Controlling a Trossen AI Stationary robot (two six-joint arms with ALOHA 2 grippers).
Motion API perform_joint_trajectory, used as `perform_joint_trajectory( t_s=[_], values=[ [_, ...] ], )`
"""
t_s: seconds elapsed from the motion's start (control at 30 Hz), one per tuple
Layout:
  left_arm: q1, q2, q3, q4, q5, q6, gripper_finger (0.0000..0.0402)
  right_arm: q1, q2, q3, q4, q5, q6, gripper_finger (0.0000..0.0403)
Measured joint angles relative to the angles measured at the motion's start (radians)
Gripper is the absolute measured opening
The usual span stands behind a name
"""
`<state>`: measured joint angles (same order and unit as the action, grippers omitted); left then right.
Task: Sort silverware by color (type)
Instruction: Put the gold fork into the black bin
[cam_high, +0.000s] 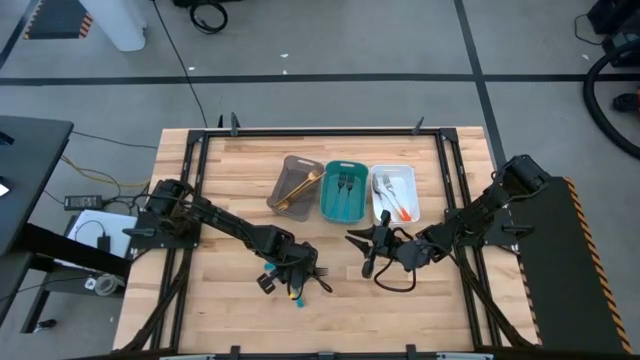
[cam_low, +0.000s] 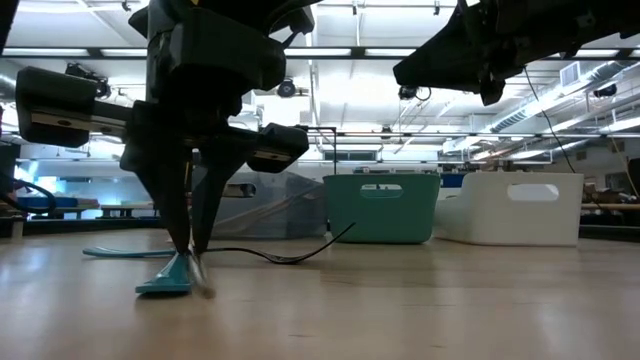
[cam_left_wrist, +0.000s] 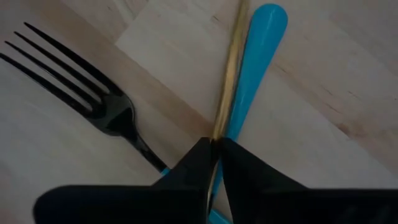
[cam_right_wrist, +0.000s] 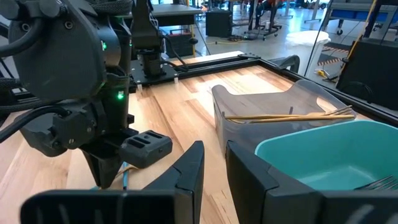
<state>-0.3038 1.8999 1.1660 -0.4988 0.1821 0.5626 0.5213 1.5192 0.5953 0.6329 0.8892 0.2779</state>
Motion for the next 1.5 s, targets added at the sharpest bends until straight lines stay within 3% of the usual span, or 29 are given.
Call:
perform_joint_trajectory(
  t_s=[0.33,1.2,1.5],
  values=[
    [0.0,-0.001,0.0,0.001,-0.004,0.026,0.0025,0.0,0.0,0.0,0.0,0.0,0.0,0.0075],
    [0.0,-0.029,-0.001,-0.024,-0.1,0.025,0.0018,0.0,0.0,0.0,0.004,-0.001,0.007,0.0075],
    [-0.016,-0.029,-0.001,-0.022,-0.103,0.025,0.0067,0.0,0.0,0.0,0.004,-0.001,0.007,0.0075]
  ],
)
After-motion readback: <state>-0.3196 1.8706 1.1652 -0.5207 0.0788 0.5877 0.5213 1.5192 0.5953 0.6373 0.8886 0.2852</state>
